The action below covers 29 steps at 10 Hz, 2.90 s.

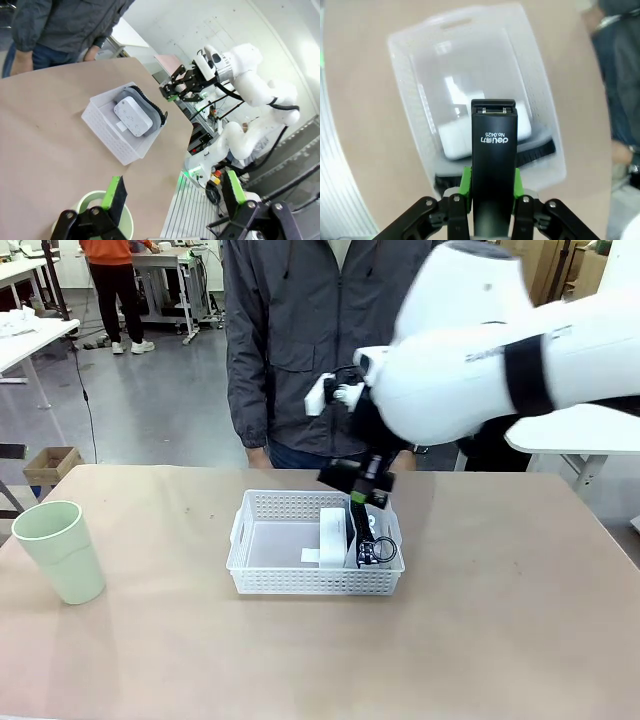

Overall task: Efficiently arrange items inside the basket to fit them all.
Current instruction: Pick up the Stapler and place it inside the Organizing basket.

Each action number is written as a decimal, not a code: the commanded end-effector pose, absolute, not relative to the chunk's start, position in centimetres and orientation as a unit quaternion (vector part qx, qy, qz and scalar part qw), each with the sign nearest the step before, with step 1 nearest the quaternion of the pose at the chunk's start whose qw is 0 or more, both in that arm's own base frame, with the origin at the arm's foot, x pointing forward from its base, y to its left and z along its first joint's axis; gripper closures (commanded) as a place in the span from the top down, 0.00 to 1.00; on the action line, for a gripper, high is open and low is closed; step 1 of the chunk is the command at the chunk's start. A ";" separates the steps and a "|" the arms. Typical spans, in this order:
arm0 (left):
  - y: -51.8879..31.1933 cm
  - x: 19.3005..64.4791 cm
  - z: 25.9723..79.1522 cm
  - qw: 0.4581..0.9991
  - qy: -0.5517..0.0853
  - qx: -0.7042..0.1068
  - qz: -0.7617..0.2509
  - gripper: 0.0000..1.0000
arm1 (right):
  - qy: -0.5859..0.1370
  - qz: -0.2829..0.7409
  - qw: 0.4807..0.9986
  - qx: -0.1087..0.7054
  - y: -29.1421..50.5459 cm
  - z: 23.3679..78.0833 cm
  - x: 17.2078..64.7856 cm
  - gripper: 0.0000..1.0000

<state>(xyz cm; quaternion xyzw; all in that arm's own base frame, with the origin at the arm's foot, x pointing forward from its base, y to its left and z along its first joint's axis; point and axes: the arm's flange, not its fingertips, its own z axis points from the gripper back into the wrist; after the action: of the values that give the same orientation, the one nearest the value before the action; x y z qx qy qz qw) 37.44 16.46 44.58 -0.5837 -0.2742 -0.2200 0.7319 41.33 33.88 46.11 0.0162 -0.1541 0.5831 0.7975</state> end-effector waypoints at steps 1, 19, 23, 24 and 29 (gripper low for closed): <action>16.6 37.2 44.8 0.728 -0.277 -0.585 -0.226 1.00 | -0.141 0.607 0.782 -0.007 39.4 44.1 42.6 0.37; 16.6 37.2 44.8 0.728 -0.277 -0.585 -0.226 1.00 | -0.029 0.641 0.766 -0.015 45.5 33.5 43.7 0.97; 16.6 37.2 44.8 0.728 -0.277 -0.585 -0.226 1.00 | -0.050 0.644 0.764 -0.010 44.7 34.5 43.7 1.00; 16.6 37.2 44.8 0.728 -0.277 -0.585 -0.226 1.00 | -0.061 0.638 0.768 -0.010 43.9 35.6 43.8 1.00; 16.6 37.2 44.8 0.728 -0.277 -0.585 -0.226 1.00 | -0.080 0.476 0.864 0.141 26.7 47.2 43.7 1.00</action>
<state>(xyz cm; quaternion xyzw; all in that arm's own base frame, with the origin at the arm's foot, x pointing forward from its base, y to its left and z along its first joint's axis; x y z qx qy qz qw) 37.41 16.50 44.62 -0.5835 -0.2748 -0.2200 0.7319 45.33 33.02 45.77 0.1083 -0.0720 0.5478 0.8265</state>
